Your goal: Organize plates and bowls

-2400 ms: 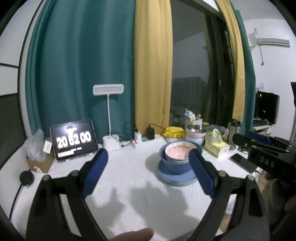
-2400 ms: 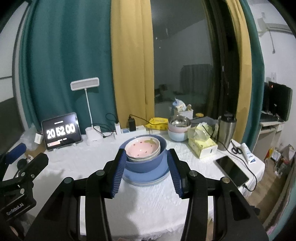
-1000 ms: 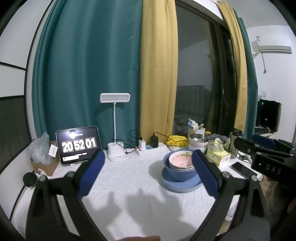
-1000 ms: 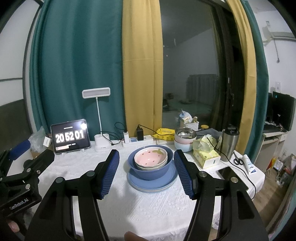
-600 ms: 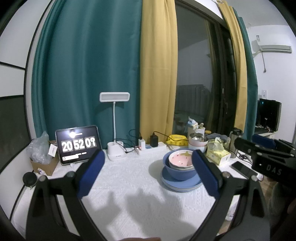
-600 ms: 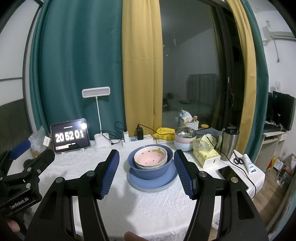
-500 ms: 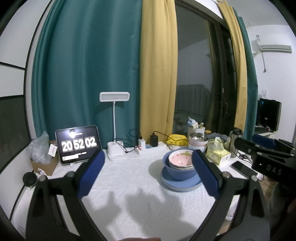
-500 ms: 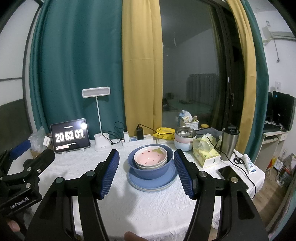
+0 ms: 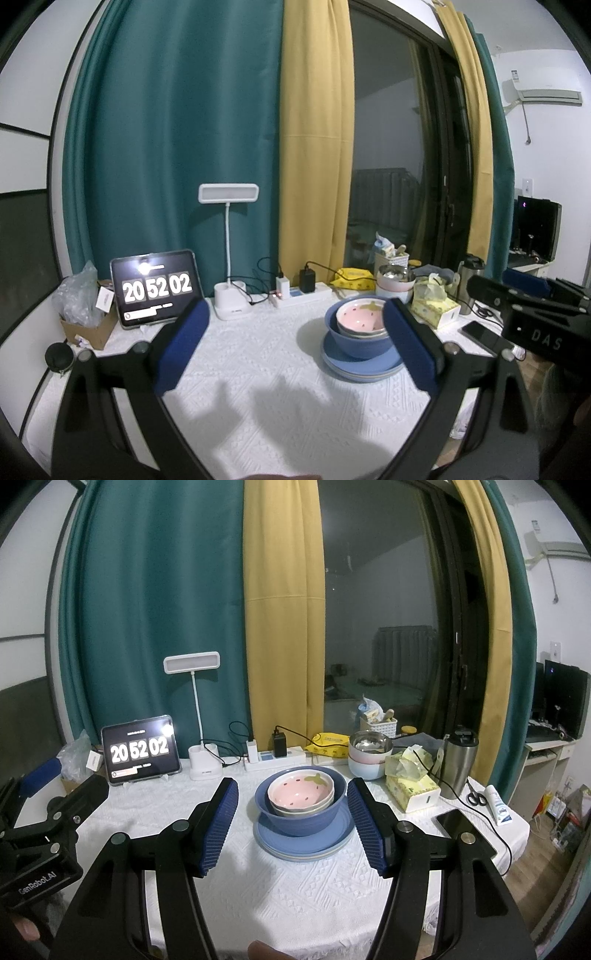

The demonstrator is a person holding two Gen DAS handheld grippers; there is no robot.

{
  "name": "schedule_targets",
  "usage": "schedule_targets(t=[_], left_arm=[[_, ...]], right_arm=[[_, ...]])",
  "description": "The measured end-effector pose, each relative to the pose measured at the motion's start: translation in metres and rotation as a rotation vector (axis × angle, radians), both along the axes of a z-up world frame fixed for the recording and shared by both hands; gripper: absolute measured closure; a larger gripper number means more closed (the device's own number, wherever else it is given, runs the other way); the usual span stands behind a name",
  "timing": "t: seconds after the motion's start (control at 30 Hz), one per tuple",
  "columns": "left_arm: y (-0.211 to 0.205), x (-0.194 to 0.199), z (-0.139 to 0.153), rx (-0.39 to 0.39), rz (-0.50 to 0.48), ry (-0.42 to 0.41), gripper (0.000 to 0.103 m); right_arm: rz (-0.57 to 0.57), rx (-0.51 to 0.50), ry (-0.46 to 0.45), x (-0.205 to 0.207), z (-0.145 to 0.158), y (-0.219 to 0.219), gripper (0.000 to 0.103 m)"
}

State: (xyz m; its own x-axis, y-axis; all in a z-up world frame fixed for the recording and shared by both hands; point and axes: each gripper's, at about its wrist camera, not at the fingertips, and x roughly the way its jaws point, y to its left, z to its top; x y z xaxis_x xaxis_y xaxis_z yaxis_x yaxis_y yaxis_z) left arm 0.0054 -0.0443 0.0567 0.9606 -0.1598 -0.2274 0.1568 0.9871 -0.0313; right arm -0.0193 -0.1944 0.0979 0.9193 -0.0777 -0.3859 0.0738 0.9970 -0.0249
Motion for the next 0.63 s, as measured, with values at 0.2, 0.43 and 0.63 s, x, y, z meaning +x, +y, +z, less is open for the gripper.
schedule_targets(t=[0.2, 0.43, 0.63], left_arm=[[-0.0013, 0.0003, -0.0009, 0.002, -0.004, 0.003, 0.007], [-0.0032, -0.0013, -0.0018, 0.000, -0.010, 0.004, 0.007], [-0.0048, -0.0012, -0.0020, -0.004, -0.025, 0.011, 0.007]], right_arm=[[0.000, 0.001, 0.001, 0.0000, -0.0002, -0.0002, 0.038], [0.000, 0.001, 0.000, 0.0000, -0.0009, 0.0001, 0.038], [0.003, 0.003, 0.001, -0.0002, -0.0011, 0.0001, 0.038]])
